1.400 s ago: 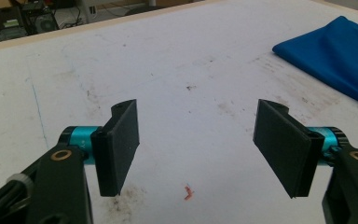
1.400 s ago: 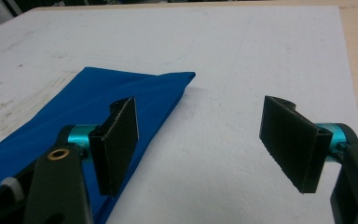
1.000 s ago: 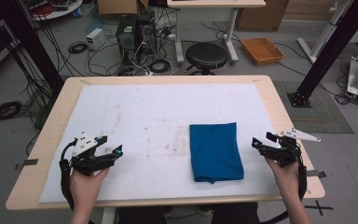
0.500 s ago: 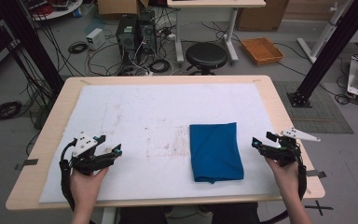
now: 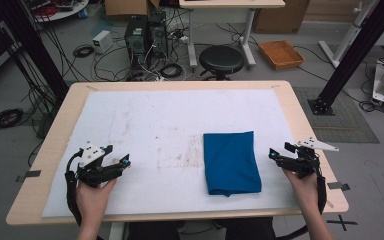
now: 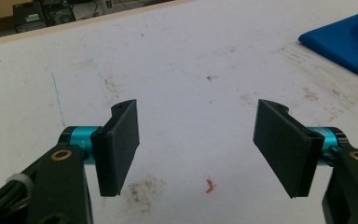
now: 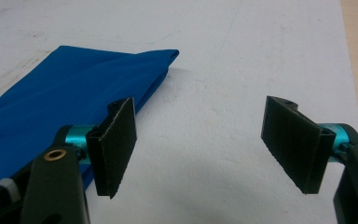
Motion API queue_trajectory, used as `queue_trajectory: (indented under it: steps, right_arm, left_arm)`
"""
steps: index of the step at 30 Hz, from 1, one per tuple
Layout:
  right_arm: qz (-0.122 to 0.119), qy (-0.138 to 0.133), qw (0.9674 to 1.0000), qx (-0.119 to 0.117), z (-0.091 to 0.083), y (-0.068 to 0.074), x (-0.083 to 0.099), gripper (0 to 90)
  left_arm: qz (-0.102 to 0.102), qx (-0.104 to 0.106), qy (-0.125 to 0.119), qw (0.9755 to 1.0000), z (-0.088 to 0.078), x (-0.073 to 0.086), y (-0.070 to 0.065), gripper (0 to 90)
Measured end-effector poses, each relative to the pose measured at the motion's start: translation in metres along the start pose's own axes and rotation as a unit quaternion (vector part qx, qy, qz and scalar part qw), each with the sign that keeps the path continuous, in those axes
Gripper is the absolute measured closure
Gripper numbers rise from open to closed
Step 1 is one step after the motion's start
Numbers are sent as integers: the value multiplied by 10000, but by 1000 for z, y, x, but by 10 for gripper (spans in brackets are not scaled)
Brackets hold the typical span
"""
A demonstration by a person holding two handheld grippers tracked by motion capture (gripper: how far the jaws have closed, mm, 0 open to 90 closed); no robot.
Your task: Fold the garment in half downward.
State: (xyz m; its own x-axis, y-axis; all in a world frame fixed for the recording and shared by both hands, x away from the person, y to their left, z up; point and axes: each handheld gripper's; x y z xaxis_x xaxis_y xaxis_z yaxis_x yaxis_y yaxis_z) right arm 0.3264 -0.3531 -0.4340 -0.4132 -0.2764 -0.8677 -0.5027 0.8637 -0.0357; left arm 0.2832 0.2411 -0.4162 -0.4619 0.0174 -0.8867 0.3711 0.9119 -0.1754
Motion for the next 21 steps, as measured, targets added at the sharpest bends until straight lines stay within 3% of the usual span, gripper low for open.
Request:
queue_trajectory:
  steps: [21]
  right_arm:
    - [49, -84, 9999, 94, -3, -3, -1, 264]
  left_arm:
    - [127, 37, 8, 9999, 5, 1, -6, 313]
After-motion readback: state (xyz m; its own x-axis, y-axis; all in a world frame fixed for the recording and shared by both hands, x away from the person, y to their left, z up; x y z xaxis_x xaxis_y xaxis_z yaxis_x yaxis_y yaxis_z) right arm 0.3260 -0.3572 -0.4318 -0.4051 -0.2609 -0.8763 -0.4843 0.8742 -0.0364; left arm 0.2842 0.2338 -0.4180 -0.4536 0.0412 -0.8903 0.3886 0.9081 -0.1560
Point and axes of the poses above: each handheld gripper's, and its own axes: z roughly forward along the jaws, x roughly out of its underside, y roughly to its left, and after that the axes turned 12 degrees about -z, right-handed
